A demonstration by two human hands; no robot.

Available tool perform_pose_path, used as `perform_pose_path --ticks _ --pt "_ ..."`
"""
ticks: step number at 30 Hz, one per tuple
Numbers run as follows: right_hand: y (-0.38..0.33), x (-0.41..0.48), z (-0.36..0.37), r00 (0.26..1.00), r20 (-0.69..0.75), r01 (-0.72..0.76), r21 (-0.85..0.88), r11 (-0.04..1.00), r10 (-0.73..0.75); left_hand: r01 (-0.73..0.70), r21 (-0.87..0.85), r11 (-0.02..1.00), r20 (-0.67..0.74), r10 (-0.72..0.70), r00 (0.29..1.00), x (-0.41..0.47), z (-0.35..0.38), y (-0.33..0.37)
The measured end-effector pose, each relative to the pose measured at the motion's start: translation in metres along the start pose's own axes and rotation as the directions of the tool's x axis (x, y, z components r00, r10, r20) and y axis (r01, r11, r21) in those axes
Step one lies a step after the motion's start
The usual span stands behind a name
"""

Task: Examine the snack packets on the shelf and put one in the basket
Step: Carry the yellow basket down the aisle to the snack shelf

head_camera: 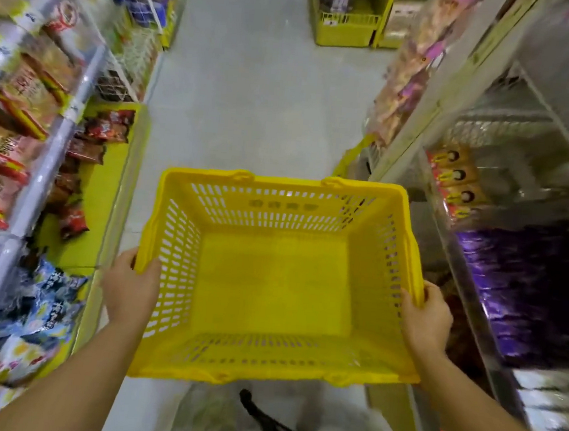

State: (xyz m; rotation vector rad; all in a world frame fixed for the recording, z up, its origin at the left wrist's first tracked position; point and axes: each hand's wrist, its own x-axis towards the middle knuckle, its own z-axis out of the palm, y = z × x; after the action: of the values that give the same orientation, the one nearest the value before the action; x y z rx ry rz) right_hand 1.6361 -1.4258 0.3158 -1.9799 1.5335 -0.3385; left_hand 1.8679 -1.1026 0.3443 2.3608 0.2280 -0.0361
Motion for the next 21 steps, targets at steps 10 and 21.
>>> perform_pose_path --ticks 10,21 --pt "0.095 0.067 0.143 0.992 -0.037 -0.126 -0.109 0.986 0.122 -0.038 0.009 0.999 0.102 0.037 0.994 0.059 0.182 -0.075" --pt "0.245 0.142 0.321 0.997 -0.076 -0.035 -0.193 0.98 0.021 -0.009 -0.071 0.997 0.099 0.016 0.995 0.071 0.393 -0.225"
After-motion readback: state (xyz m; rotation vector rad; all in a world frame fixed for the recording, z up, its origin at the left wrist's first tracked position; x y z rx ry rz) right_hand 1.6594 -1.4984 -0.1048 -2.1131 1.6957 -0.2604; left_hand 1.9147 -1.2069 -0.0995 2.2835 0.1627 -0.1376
